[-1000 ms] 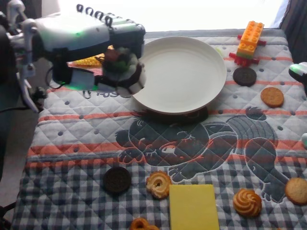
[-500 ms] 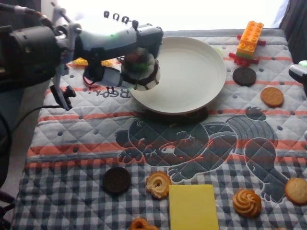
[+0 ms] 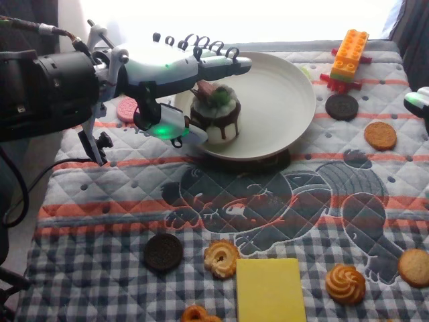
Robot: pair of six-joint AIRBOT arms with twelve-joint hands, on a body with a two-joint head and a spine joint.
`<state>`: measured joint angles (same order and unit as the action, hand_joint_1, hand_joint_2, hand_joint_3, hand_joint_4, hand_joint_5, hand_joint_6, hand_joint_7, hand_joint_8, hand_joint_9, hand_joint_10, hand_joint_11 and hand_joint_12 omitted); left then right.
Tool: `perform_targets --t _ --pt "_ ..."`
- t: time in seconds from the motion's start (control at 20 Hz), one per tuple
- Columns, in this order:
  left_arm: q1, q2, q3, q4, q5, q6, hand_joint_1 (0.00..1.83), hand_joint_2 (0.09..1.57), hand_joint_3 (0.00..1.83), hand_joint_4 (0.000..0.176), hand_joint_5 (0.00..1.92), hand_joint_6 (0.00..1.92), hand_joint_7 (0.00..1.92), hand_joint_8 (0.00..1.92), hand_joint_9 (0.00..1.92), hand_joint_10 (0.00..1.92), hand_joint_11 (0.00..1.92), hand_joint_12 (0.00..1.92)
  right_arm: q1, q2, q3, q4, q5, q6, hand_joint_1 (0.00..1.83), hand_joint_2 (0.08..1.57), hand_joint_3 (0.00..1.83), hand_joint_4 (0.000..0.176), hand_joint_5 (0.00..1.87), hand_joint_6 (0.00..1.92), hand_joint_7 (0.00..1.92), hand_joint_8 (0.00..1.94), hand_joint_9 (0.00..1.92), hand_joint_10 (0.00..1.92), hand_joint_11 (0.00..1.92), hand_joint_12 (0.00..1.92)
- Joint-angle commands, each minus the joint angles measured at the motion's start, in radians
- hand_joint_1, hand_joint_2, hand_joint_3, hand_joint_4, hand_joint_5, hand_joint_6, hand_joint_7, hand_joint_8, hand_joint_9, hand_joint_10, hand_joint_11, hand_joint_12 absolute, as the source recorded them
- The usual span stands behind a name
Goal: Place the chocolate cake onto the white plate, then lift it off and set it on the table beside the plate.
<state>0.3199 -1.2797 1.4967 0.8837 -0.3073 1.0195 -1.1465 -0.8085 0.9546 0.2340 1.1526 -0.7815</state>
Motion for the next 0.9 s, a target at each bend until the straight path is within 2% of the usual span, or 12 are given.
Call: perform_targets --t 0.0,0.1,0.15,0.25,0.3,0.35,0.45,0.5,0.6,0.65,0.75,0.85 --pt "-0.003 0.020 -0.004 -0.039 -0.100 -0.003 0.78 1.10 0.00 0.126 0.00 0.00 0.00 0.00 0.00 0.00 0.00 0.00 0.002 0.002 0.005 0.009 0.122 0.005 0.42 1.28 0.00 0.000 0.00 0.00 0.00 0.00 0.00 0.27 0.00 0.69" --pt "-0.004 0.046 -0.019 -0.065 -0.133 -0.003 0.74 1.04 0.00 0.139 0.00 0.00 0.00 0.00 0.00 0.00 0.00 0.00 0.002 0.002 0.004 0.010 0.122 0.005 0.44 1.28 0.00 0.000 0.00 0.00 0.00 0.00 0.00 0.29 0.00 0.71" --pt "-0.004 0.059 -0.026 -0.087 -0.151 -0.003 0.74 1.01 0.00 0.169 0.00 0.00 0.00 0.00 0.00 0.00 0.00 0.00 0.002 0.002 0.004 0.011 0.122 0.005 0.48 1.27 0.00 0.000 0.00 0.00 0.00 0.00 0.00 0.28 0.00 0.78" --pt "0.000 0.103 -0.062 -0.145 -0.192 -0.003 0.85 1.07 0.00 0.148 0.00 0.00 0.00 0.00 0.00 0.00 0.00 0.00 0.002 0.002 0.002 0.010 0.122 0.006 0.51 1.26 0.00 0.000 0.00 0.00 0.00 0.00 0.00 0.36 0.00 1.01" --pt "0.001 0.127 -0.082 -0.161 -0.204 -0.003 0.83 1.09 0.00 0.101 0.00 0.00 0.00 0.00 0.00 0.00 0.00 0.00 0.002 0.003 0.001 0.008 0.122 0.010 0.51 1.24 0.00 0.000 0.00 0.00 0.00 0.00 0.00 0.34 0.00 1.04" --pt "0.004 0.156 -0.107 -0.178 -0.225 -0.003 0.78 1.05 0.00 0.161 0.00 0.00 0.00 0.00 0.00 0.00 0.00 0.00 0.002 0.006 0.001 0.003 0.122 0.014 0.47 1.22 0.00 0.000 0.00 0.00 0.00 0.00 0.00 0.37 0.00 1.08" --pt "0.013 0.201 -0.142 -0.186 -0.256 -0.003 0.79 1.02 0.00 0.175 0.00 0.00 0.00 0.00 0.00 0.00 0.00 0.20 0.002 0.012 0.001 -0.007 0.122 0.021 0.44 1.19 0.00 0.000 0.00 0.00 0.03 0.01 0.00 0.45 0.00 1.24" --pt "0.020 0.221 -0.159 -0.193 -0.267 -0.003 0.72 1.00 0.00 0.176 0.00 0.00 0.00 0.00 0.00 0.00 0.00 0.10 0.004 0.013 0.001 -0.010 0.122 0.022 0.46 1.19 0.00 0.000 0.00 0.00 0.04 0.01 0.00 0.48 0.00 1.30" --pt "0.036 0.260 -0.195 -0.197 -0.279 -0.003 0.51 0.87 0.00 0.175 0.00 0.00 0.00 0.00 0.00 0.00 0.00 0.27 0.014 0.016 0.001 -0.020 0.120 0.023 0.49 1.20 0.00 0.000 0.00 0.00 0.07 0.02 0.00 0.56 0.00 1.37" --pt "0.042 0.275 -0.211 -0.196 -0.280 -0.003 0.45 0.81 0.00 0.176 0.00 0.00 0.00 0.00 0.00 0.00 0.00 0.48 0.027 0.016 0.003 -0.026 0.110 0.023 0.52 1.20 0.00 0.000 0.00 0.00 0.06 0.02 0.00 0.52 0.00 1.37" --pt "0.054 0.306 -0.240 -0.190 -0.278 -0.003 0.49 0.89 0.03 0.171 0.00 0.00 0.00 0.00 0.00 0.00 0.00 0.48 0.072 0.016 0.012 -0.058 0.068 0.023 0.54 1.20 0.00 0.000 0.00 0.00 0.04 0.01 0.00 0.36 0.00 1.04" --pt "0.064 0.333 -0.262 -0.171 -0.263 -0.003 0.61 1.02 0.02 0.134 0.00 0.00 0.00 0.00 0.00 0.00 0.00 0.52 0.133 0.006 0.027 -0.104 0.014 0.023 0.54 1.22 0.00 0.000 0.00 0.00 0.06 0.01 0.00 0.30 0.00 0.90"
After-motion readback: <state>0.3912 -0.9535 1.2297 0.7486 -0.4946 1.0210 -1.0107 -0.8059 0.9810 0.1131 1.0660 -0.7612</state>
